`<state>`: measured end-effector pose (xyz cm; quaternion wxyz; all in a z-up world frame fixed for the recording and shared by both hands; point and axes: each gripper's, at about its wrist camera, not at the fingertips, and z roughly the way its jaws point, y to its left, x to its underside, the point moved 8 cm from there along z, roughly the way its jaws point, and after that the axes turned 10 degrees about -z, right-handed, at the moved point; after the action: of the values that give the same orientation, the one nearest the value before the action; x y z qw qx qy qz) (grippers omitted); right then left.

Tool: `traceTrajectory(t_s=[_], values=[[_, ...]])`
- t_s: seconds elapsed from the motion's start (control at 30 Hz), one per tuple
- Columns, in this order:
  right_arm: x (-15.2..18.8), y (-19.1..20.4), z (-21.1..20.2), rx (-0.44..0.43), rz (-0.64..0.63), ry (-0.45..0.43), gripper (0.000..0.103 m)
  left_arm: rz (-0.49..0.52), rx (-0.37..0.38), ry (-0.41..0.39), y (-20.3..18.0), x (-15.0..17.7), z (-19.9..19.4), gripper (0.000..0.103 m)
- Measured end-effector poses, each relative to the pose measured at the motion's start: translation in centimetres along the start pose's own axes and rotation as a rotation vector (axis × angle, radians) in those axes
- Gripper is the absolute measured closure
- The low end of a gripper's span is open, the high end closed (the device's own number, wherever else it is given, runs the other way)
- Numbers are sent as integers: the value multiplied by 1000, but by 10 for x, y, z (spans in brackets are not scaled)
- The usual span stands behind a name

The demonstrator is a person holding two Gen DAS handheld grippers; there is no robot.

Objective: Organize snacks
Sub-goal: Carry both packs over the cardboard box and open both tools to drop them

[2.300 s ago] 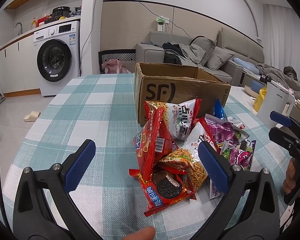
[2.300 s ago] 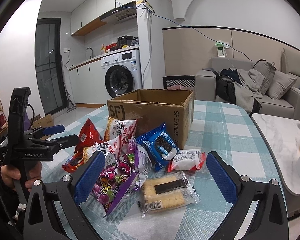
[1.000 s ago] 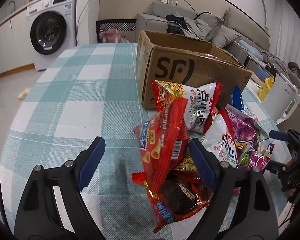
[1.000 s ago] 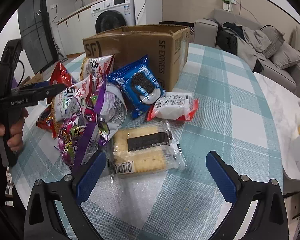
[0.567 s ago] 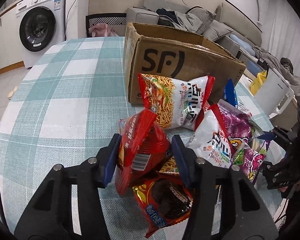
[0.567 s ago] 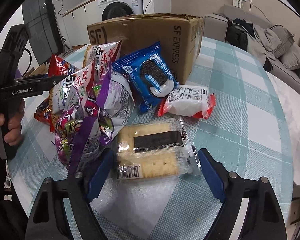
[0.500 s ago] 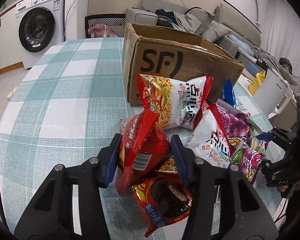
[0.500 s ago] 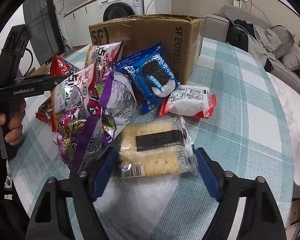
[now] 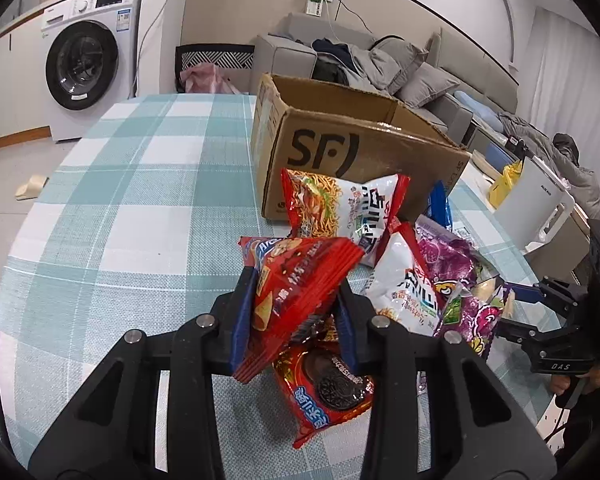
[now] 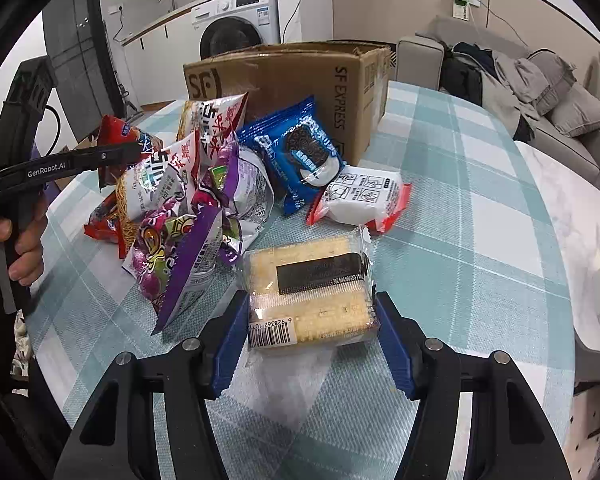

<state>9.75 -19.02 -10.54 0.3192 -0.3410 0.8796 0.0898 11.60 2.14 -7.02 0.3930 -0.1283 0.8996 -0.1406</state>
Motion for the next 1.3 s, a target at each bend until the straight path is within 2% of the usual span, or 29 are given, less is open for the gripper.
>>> traceTrajectory(t_s=[0.4,0.73,1.07,1.3], values=[[-8,-4,-52,48,41,-120,41,15,27,-91,-20,-14,-44,70],[-61,-7,-76,46,65,-242,40,39,32,-174,-45,-50,-68,70],[-115,-21,-70,32,94,-283,40,62,23,-204,-68,-90,-67,70],[-149,-30,-61,15,104,-295,40,81,18,-205,-79,-119,-50,70]])
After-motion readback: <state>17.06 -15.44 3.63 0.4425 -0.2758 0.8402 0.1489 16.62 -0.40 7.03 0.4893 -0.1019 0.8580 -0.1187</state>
